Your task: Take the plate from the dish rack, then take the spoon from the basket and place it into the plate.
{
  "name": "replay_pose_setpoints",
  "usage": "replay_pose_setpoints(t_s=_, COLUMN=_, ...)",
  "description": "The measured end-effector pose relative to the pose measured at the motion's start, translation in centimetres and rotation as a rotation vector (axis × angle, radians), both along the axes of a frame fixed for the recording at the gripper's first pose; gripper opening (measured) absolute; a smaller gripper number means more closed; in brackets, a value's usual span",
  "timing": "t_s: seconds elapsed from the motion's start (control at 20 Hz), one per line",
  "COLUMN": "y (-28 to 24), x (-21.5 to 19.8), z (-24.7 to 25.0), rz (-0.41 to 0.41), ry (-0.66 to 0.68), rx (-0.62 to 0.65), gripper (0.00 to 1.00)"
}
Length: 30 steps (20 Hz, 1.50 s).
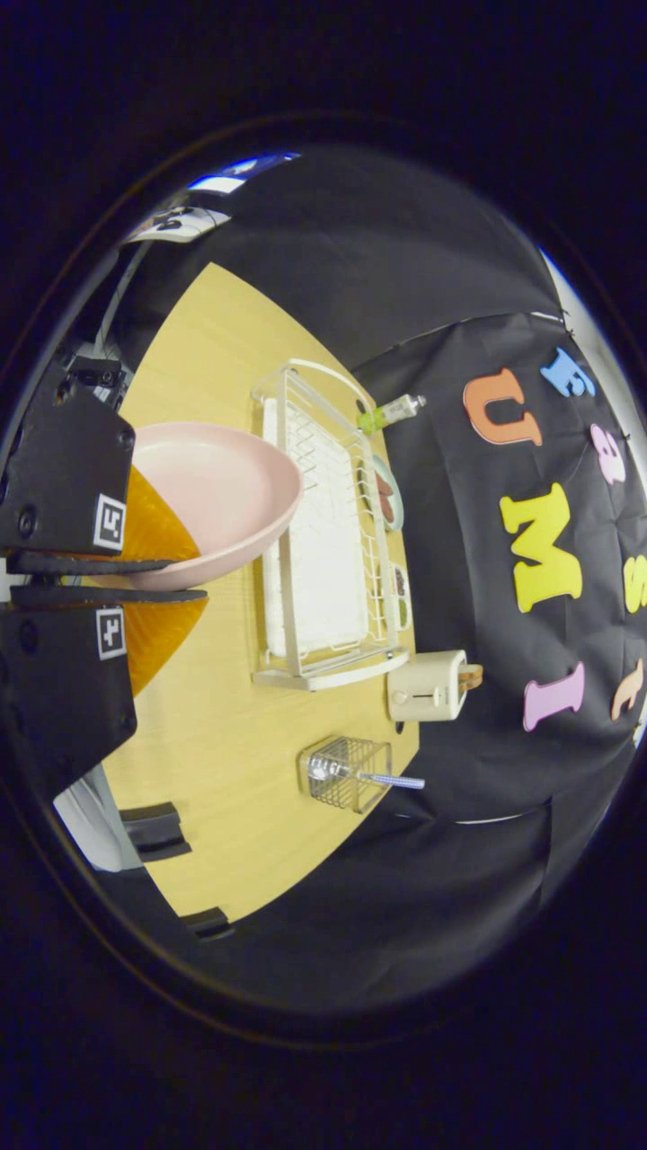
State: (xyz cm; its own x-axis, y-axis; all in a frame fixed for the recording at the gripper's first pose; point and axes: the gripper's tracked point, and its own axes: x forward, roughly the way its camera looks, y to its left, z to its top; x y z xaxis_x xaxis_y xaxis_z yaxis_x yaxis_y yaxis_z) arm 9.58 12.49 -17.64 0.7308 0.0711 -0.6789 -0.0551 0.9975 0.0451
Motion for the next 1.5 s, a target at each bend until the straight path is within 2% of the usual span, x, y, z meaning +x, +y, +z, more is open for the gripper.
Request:
replay_pose_setpoints(t_s=0.45, y=-3.0, x=2.5, z=-6.2, rz=-0.031, ry=0.116, rx=0.175, gripper=0.13)
replay_pose_setpoints(t_s=0.7, y=-4.2, x=3.3, z=-6.7, rz=-0.041, ry=0.094, rx=0.153, gripper=0.17)
replay_pose_setpoints(t_s=0.85, y=-5.5, x=4.4, z=-6.3, rz=-0.094, ry=0.04, rx=0.109, gripper=0.17)
replay_pose_setpoints(t_s=0.9, y=-5.4, x=4.6, z=-6.4, rz=-0.087, ry=0.027, rx=0.109, gripper=0.14)
replay_pose_setpoints(t_s=1.0, y=-5.3, x=4.7, z=-5.5, rz=-0.075, ry=-0.013, rx=0.108, gripper=0.16)
replay_pose_setpoints(t_s=1.1, y=-5.4, x=5.1, z=-3.4, rz=-0.057, ry=-0.117, rx=0.095, gripper=0.25)
replay_pose_setpoints(t_s=1.3, y=-7.3, x=5.5, z=1.9, rz=-0.053, ry=-0.375, rx=-0.062, gripper=0.71)
replay_pose_setpoints(t_s=1.35, y=-7.3, x=5.3, z=2.7, rz=-0.039, ry=-0.416, rx=-0.082, gripper=0.76)
replay_pose_setpoints(t_s=1.45, y=-7.7, x=5.3, z=3.8, rz=-0.036, ry=-0.468, rx=-0.123, gripper=0.95)
replay_pose_setpoints(t_s=1.5, y=-8.3, x=5.1, z=4.6, rz=-0.044, ry=-0.495, rx=-0.138, gripper=1.0)
